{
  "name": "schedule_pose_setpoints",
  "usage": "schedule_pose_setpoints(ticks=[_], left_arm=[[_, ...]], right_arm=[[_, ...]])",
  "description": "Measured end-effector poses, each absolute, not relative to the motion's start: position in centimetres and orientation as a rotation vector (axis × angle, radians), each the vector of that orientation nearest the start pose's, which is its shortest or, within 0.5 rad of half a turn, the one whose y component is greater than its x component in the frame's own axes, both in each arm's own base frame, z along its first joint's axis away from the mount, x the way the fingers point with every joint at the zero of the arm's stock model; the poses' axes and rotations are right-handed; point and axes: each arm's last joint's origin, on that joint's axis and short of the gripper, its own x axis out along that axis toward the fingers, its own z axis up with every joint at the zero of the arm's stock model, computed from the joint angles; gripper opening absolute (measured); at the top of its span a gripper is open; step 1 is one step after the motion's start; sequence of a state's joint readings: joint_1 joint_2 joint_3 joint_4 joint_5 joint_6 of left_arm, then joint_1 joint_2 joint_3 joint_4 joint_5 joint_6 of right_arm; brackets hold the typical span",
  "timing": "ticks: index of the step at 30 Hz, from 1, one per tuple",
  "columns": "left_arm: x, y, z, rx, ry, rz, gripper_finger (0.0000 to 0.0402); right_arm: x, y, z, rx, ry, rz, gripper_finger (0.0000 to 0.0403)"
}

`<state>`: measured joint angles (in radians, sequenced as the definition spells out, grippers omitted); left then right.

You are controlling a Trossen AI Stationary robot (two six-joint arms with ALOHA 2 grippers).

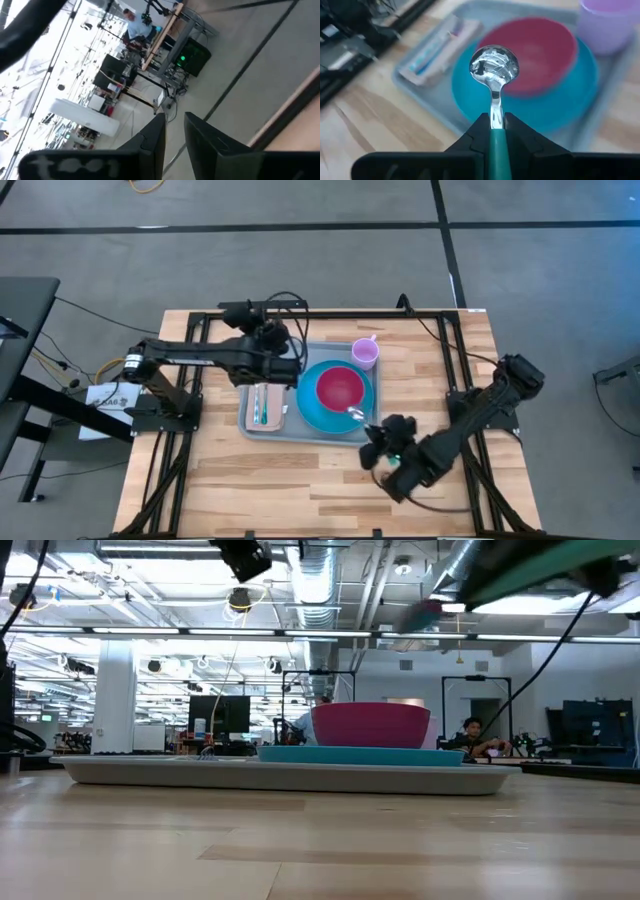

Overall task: Set up tray
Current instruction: Put the blue spoon on the brown napkin to the right of the fork

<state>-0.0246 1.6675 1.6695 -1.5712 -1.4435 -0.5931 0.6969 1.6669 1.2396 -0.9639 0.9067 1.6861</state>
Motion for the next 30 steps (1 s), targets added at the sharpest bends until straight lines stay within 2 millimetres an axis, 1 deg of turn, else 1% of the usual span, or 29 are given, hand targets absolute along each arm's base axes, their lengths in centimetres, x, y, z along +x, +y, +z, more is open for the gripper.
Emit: schedule_pose_setpoints(ticks=[4,7,10,12,15,17,20,22,24,27,30], left_arm=[[28.3,2.2,37.0,0.681,0.829,1.344,0.0061],[27.7,2.2,37.8,0.677,0.824,1.343,0.0061],[27.1,2.2,38.3,0.643,0.804,1.345,0.0061],[26.9,2.2,38.4,0.612,0.810,1.333,0.0061],[26.8,2.2,38.4,0.599,0.821,1.320,0.0061],[26.8,2.2,38.4,0.615,0.828,1.318,0.0061],[26.8,2.2,38.5,0.660,0.831,1.327,0.0061],[26.8,2.2,38.6,0.682,0.813,1.345,0.0061],[26.7,2.2,38.7,0.687,0.805,1.352,0.0061],[26.1,2.1,39.2,0.682,0.797,1.350,0.0061],[25.2,1.9,40.0,0.635,0.749,1.354,0.0061]], right_arm=[[28.5,16.0,23.9,0.547,0.443,-0.793,0.0041],[32.0,13.6,24.1,0.547,0.365,-0.782,0.0041],[35.7,11.4,24.1,0.525,0.231,-0.762,0.0032],[38.1,10.0,23.9,0.512,0.146,-0.733,0.0031],[40.8,7.8,23.0,0.537,0.074,-0.661,0.0036],[42.2,6.3,22.0,0.578,0.069,-0.645,0.0041],[44.2,4.3,20.4,0.645,0.069,-0.666,0.0040],[45.7,3.3,19.9,0.669,0.062,-0.651,0.0033],[47.4,2.5,20.0,0.637,0.066,-0.621,0.0031],[49.3,1.7,19.9,0.582,0.141,-0.650,0.0034],[50.5,1.1,18.8,0.557,0.281,-0.726,0.0041]])
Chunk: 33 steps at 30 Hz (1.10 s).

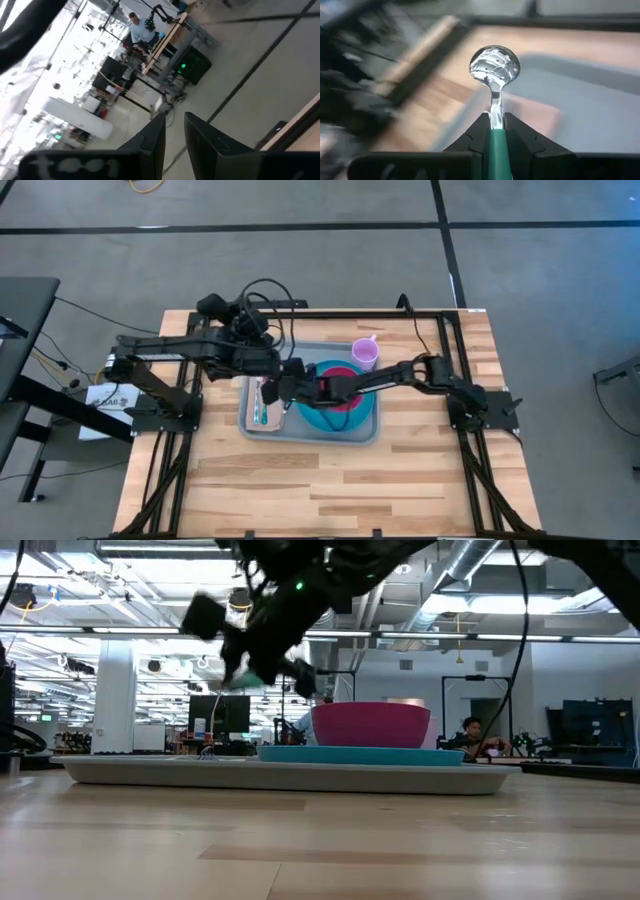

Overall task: Set up tray
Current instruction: Put the blue spoon on the brown napkin to the right of the fork

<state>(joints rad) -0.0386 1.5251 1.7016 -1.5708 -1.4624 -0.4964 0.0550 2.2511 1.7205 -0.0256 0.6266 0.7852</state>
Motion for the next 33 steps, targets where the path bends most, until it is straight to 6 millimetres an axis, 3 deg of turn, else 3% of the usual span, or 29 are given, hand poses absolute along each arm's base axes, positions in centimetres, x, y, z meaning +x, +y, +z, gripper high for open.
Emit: schedule_pose_setpoints(ticks=[4,10,16,20,24,33], left_arm=[[23.7,1.6,41.0,0.538,0.694,1.339,0.0061],[22.5,1.3,41.6,0.430,0.688,1.283,0.0061],[22.4,1.1,41.6,0.409,0.699,1.259,0.0061],[22.4,1.1,41.6,0.408,0.699,1.257,0.0061],[22.4,1.1,41.6,0.397,0.689,1.262,0.0061],[22.4,1.1,41.6,0.365,0.684,1.258,0.0061]], right_arm=[[51.9,0.6,17.7,0.522,0.343,-0.818,0.0035],[54.0,0.6,16.1,0.494,0.372,-0.812,0.0037],[54.1,0.2,14.3,0.485,0.443,-0.863,0.0037],[54.0,-0.1,14.3,0.480,0.454,-0.873,0.0033],[54.0,-0.4,14.3,0.479,0.463,-0.869,0.0054],[54.2,-2.5,14.1,0.589,0.575,-0.701,0.0065]])
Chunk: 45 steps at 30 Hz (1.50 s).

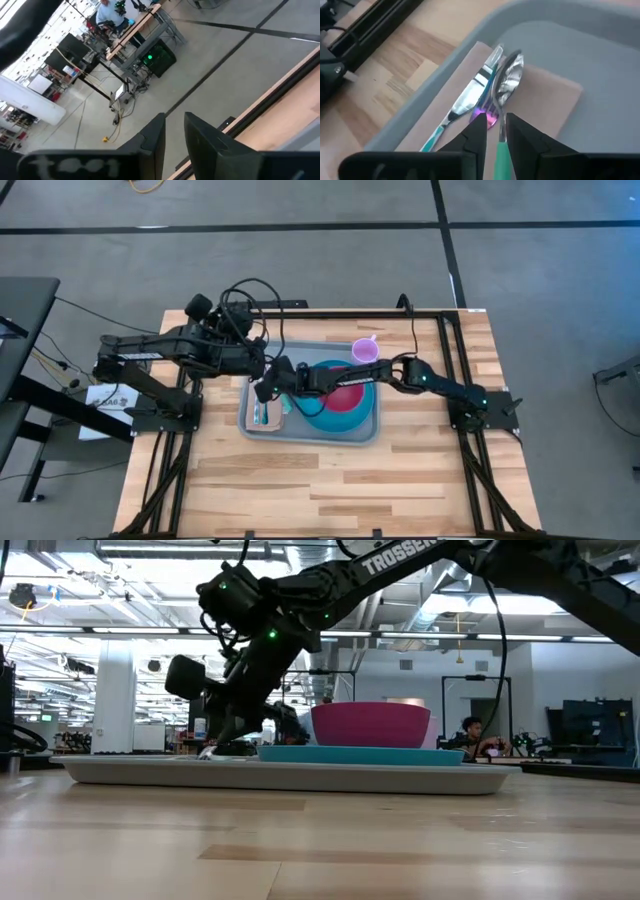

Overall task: Set up tray
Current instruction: Put the blue spoon on the brown napkin to the right of the fork

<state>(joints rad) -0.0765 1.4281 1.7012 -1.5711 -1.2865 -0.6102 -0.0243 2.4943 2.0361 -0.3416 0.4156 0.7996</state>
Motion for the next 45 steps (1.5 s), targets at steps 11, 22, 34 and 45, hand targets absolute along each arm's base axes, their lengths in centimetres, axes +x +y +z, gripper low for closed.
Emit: schedule_pose_setpoints(ticks=[11,22,34,45], left_arm=[[22.4,0.6,41.1,0.288,0.794,1.127,0.0061],[18.9,-1.1,42.4,0.003,0.664,1.022,0.0061],[18.1,-1.6,28.3,-0.301,0.851,1.184,0.0061],[21.7,-2.7,23.7,-0.650,0.711,0.953,0.0061]], right_arm=[[52.0,-1.7,22.9,0.262,0.569,-0.643,0.0067],[40.2,0.4,37.0,-0.209,0.728,-0.846,0.0067],[27.6,0.3,37.8,-0.257,0.786,-1.127,0.0067],[17.3,1.5,29.8,0.042,0.538,-1.222,0.0067]])
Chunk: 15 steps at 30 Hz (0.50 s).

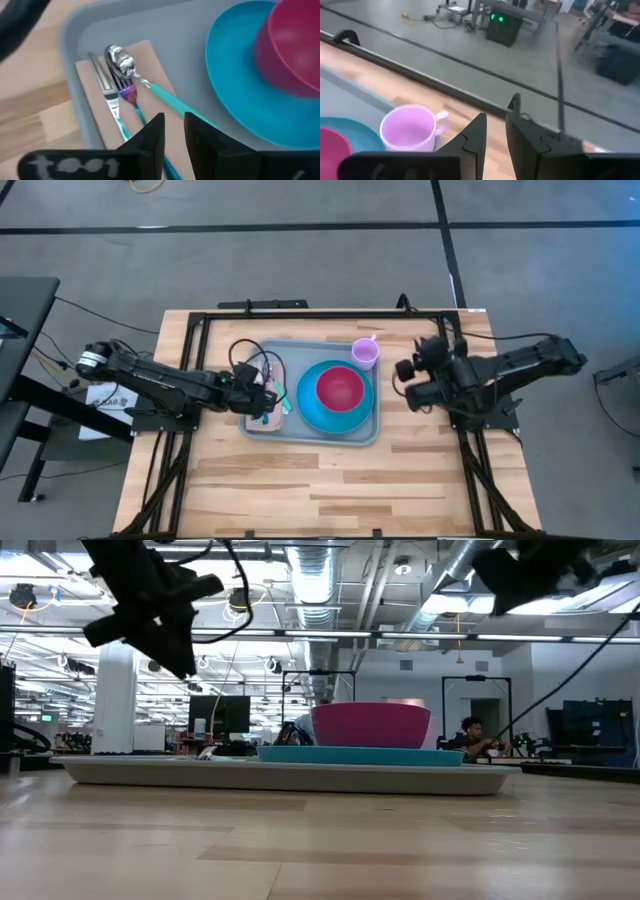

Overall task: Set up tray
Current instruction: Put the blue spoon on the brown napkin to the right of the fork

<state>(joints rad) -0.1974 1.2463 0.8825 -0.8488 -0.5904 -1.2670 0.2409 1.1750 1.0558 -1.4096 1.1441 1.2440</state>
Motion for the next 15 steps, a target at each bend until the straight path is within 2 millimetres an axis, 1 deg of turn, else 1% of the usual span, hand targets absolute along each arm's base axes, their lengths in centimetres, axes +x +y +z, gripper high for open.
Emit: schedule_pose_setpoints(ticks=[2,4,6,9,11,15], left_arm=[[22.0,-2.7,23.2,-0.671,0.713,0.977,0.0061],[22.5,-2.7,22.4,-0.703,0.715,1.022,0.0061],[23.2,-2.7,21.4,-0.721,0.723,1.067,0.0061],[24.3,-2.4,19.8,-0.721,0.752,1.107,0.0061],[24.8,-1.9,19.0,-0.731,0.750,1.143,0.0061],[26.0,-0.9,17.8,-0.749,0.672,1.211,0.0061]], right_arm=[[16.1,1.8,28.0,0.067,0.486,-1.216,0.0067],[15.2,2.1,26.4,0.087,0.439,-1.208,0.0067],[14.4,2.2,25.1,0.080,0.428,-1.203,0.0067],[13.3,1.9,25.1,0.019,0.413,-1.211,0.0067],[13.0,1.7,25.4,0.042,0.344,-1.224,0.0067],[12.3,1.3,26.3,0.039,0.198,-1.226,0.0067]])
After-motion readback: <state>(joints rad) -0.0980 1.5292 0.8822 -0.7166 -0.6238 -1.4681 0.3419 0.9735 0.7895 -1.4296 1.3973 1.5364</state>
